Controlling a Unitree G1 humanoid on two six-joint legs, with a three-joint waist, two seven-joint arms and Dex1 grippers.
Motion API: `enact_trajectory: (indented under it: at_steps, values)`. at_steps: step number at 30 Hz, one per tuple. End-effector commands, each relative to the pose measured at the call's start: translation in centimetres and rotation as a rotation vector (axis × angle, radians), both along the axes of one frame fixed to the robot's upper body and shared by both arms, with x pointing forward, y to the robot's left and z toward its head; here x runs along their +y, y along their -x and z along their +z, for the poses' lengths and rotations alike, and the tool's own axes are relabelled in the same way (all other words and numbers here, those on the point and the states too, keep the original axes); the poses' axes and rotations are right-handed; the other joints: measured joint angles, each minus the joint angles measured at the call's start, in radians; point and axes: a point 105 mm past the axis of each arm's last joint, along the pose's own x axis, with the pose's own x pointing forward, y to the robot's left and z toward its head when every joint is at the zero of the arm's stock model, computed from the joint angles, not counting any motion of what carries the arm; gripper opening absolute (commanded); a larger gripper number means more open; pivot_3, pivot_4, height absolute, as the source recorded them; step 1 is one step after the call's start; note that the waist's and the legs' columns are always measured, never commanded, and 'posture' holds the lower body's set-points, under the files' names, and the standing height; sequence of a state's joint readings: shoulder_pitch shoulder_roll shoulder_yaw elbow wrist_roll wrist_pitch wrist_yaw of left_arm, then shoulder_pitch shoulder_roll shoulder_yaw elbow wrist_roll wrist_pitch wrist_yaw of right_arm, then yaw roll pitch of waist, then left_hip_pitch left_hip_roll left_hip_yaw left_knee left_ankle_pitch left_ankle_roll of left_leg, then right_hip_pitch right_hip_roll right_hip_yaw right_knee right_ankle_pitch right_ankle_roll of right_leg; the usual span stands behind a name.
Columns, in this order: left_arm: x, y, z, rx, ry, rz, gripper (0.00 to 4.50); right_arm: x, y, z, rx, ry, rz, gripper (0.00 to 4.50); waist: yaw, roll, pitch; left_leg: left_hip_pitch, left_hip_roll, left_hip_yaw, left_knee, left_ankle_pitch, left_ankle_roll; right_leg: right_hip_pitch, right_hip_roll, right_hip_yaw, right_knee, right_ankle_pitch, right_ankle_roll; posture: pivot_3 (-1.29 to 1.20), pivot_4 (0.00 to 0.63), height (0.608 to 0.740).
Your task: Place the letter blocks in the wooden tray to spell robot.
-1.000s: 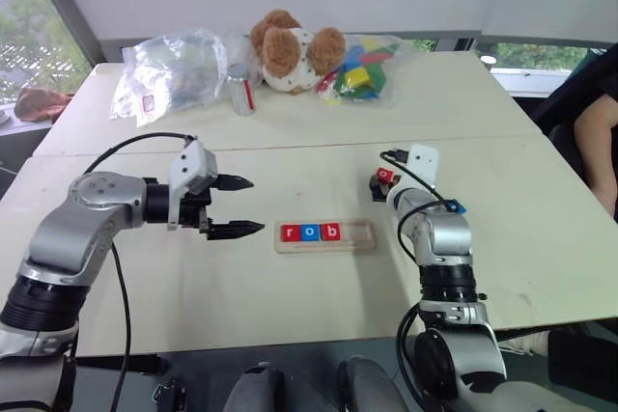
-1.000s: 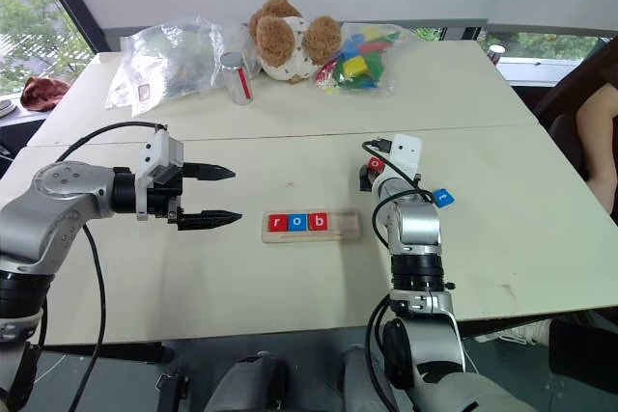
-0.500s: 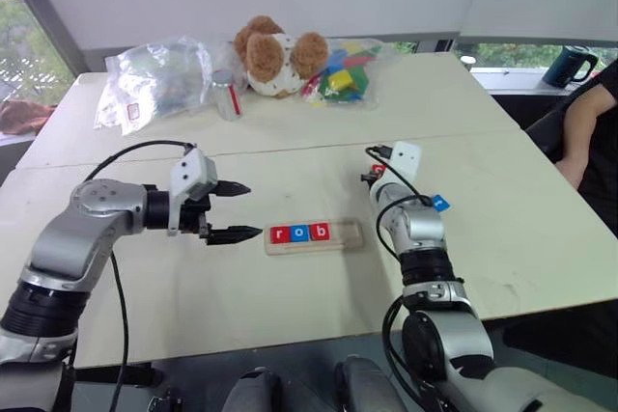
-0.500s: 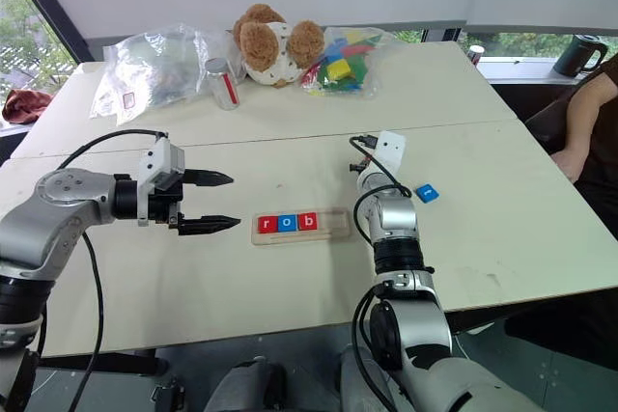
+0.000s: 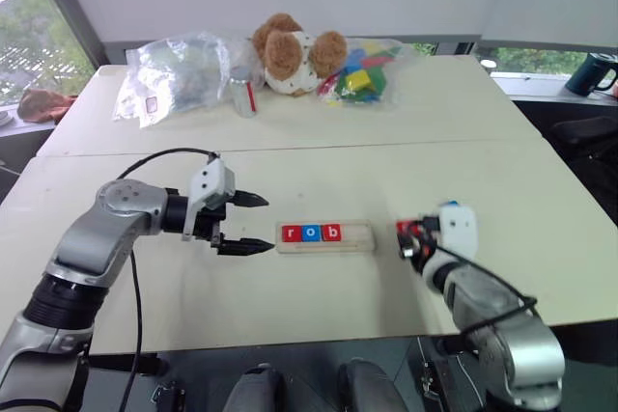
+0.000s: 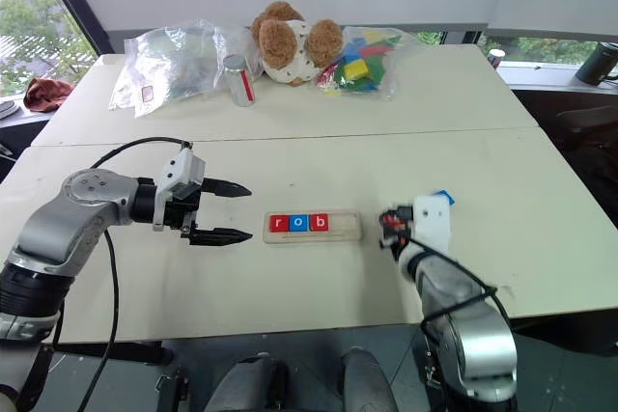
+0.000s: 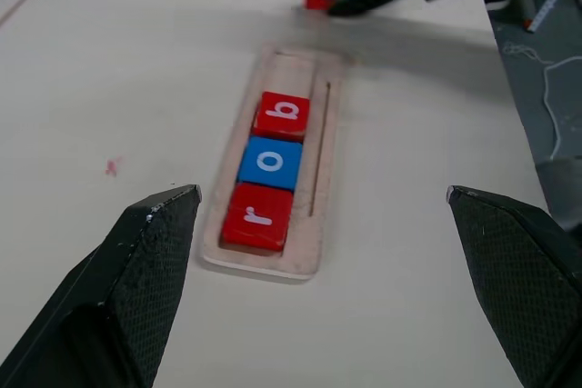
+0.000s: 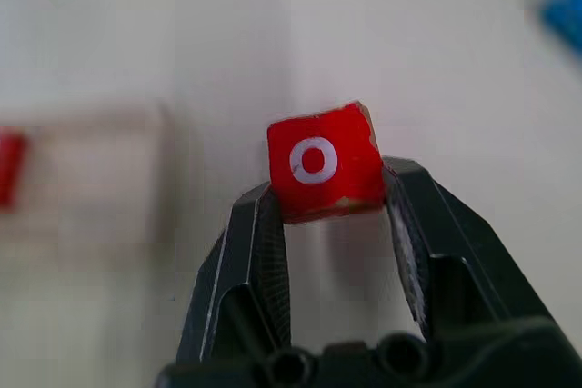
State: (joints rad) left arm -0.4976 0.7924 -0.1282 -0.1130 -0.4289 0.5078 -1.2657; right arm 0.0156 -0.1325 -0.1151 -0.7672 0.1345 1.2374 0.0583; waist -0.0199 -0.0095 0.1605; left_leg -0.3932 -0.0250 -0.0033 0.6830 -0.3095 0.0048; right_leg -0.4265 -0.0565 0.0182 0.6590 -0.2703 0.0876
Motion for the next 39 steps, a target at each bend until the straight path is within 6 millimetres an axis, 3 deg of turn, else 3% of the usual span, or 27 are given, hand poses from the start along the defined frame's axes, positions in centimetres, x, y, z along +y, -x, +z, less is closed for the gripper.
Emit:
enact_trajectory:
  at_steps: [1, 2, 3, 5, 7, 8, 11, 13, 18, 23, 28, 39]
  values:
    - [-0.2, -0.1, 0.6, -0.037, -0.012, -0.03, 4.5, 0.1, 0.5, 0.1, -0.001, -0.059, -0.061, 1.11, 0.001, 0.0, 0.0, 0.002, 0.0, 0.0, 0.0, 0.0, 0.0, 0.002, 0.0, 0.0, 0.001, 0.0, 0.0, 0.0, 0.15, 0.74]
    - [-0.1, -0.2, 0.5, -0.036, -0.017, -0.032, 4.5, -0.1, 0.3, -0.1, 0.001, -0.064, -0.084, 1.11, 0.002, 0.0, 0.0, 0.002, 0.0, 0.0, 0.0, 0.0, 0.0, 0.002, 0.0, 0.0, 0.001, 0.0, 0.0, 0.0, 0.15, 0.74]
    - [-0.1, -0.2, 0.5, -0.035, -0.02, -0.034, 4.5, -0.2, 0.1, -0.3, 0.005, -0.075, -0.104, 2.16, 0.002, 0.0, 0.0, 0.003, 0.0, -0.001, 0.0, 0.0, 0.0, 0.002, 0.0, 0.0, 0.001, 0.0, 0.0, 0.0, 0.15, 0.74]
    - [-0.1, -0.3, 0.4, -0.034, -0.023, -0.035, 4.5, -0.3, -0.1, -0.6, 0.014, -0.082, -0.127, 3.05, 0.002, 0.0, 0.0, 0.003, 0.0, -0.001, 0.0, 0.0, 0.0, 0.002, 0.0, 0.0, 0.001, 0.0, 0.0, 0.0, 0.15, 0.74]
    - [0.1, -0.2, 0.5, -0.033, -0.026, -0.035, 4.5, 0.1, -0.2, -0.5, 0.012, -0.079, -0.115, 4.22, 0.003, 0.0, 0.0, 0.003, 0.0, -0.001, 0.0, 0.0, 0.0, 0.002, 0.0, 0.0, 0.001, 0.0, 0.0, 0.0, 0.15, 0.74]
    - [0.1, -0.2, 0.5, -0.032, -0.027, -0.035, 4.5, 0.2, -0.2, -0.4, 0.01, -0.078, -0.109, 4.42, 0.006, 0.0, 0.0, 0.003, 0.0, -0.001, 0.0, 0.0, 0.0, 0.002, 0.0, 0.0, 0.001, 0.0, 0.0, 0.0, 0.15, 0.74]
    - [0.3, -0.2, 0.6, -0.029, -0.029, -0.032, 4.5, -0.4, -1.1, 2.4, -0.129, 0.008, -0.014, 4.42, 0.007, 0.0, 0.0, 0.002, 0.0, -0.001, 0.0, 0.0, 0.0, 0.002, 0.0, 0.0, 0.0, 0.0, 0.0, 0.0, 0.15, 0.74]
    - [0.5, 0.0, 0.6, -0.021, -0.033, -0.034, 4.5, -0.3, -2.0, 5.5, -0.289, 0.141, 0.214, 4.42, 0.006, 0.001, 0.001, 0.002, -0.001, 0.0, 0.0, 0.0, 0.0, 0.003, 0.0, 0.0, -0.001, 0.0, 0.0, 0.0, 0.15, 0.74]
    - [0.9, 0.6, 0.5, 0.002, -0.062, -0.069, 4.5, -1.1, -1.5, 7.2, -0.294, 0.153, 0.8, 4.42, 0.005, 0.0, 0.001, 0.003, 0.002, 0.0, 0.0, -0.001, 0.002, 0.006, 0.005, -0.002, -0.005, 0.0, 0.0, 0.0, 0.15, 0.74]
    - [1.3, 1.0, 0.6, 0.008, -0.087, -0.088, 4.5, -4.7, -1.7, 5.4, -0.076, 0.279, 1.141, 4.42, 0.005, 0.0, 0.001, 0.003, 0.005, -0.001, -0.001, -0.002, 0.003, 0.007, 0.008, -0.001, -0.008, 0.0, 0.0, 0.0, 0.15, 0.74]
    - [1.7, 1.4, 0.6, 0.002, -0.092, -0.062, 4.5, -7.1, -3.4, 4.1, 0.034, 0.363, 1.262, 4.42, 0.004, 0.0, 0.002, 0.003, 0.005, 0.0, 0.0, -0.002, 0.003, 0.008, 0.006, 0.0, -0.008, 0.0, 0.0, 0.0, 0.15, 0.74]
    - [2.4, 2.6, 0.1, 0.012, -0.092, 0.018, 4.5, -6.2, -5.6, 1.9, 0.069, 0.348, 1.369, 4.42, 0.008, 0.001, 0.002, 0.002, 0.004, 0.0, 0.0, -0.001, 0.002, 0.006, 0.001, -0.001, -0.008, 0.0, 0.0, 0.0, 0.15, 0.74]
